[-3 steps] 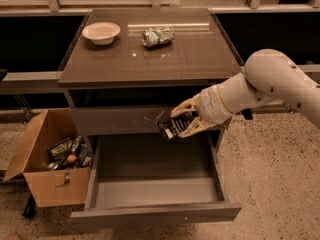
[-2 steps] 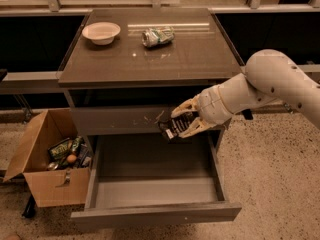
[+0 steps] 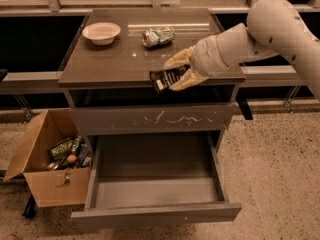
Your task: Pick rxbar chocolate from middle drawer and place on counter
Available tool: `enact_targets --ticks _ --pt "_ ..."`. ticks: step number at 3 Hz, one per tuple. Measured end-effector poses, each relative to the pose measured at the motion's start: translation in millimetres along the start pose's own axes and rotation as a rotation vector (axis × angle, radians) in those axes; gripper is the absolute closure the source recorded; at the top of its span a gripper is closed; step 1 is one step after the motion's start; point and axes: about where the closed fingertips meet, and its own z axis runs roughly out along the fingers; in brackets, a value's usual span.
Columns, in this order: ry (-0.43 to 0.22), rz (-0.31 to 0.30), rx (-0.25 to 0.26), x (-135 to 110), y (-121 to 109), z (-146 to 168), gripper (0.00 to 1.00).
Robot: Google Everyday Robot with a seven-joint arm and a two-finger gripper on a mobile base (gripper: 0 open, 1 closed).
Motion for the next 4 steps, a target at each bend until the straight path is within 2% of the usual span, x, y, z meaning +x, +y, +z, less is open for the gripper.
enact_targets --ticks 1,2,3,4 --pt "-0.03 0.053 0.066 5.3 -56.3 -0.7 1.0" --pt "-0.062 0.142 0.091 28.0 -95.1 16.6 1.0" --pt "-0.101 0.229 0.119 60.2 -117.6 38.4 0.82" --pt "-0.13 0.265 0.124 80.9 -127.7 59.4 0.59"
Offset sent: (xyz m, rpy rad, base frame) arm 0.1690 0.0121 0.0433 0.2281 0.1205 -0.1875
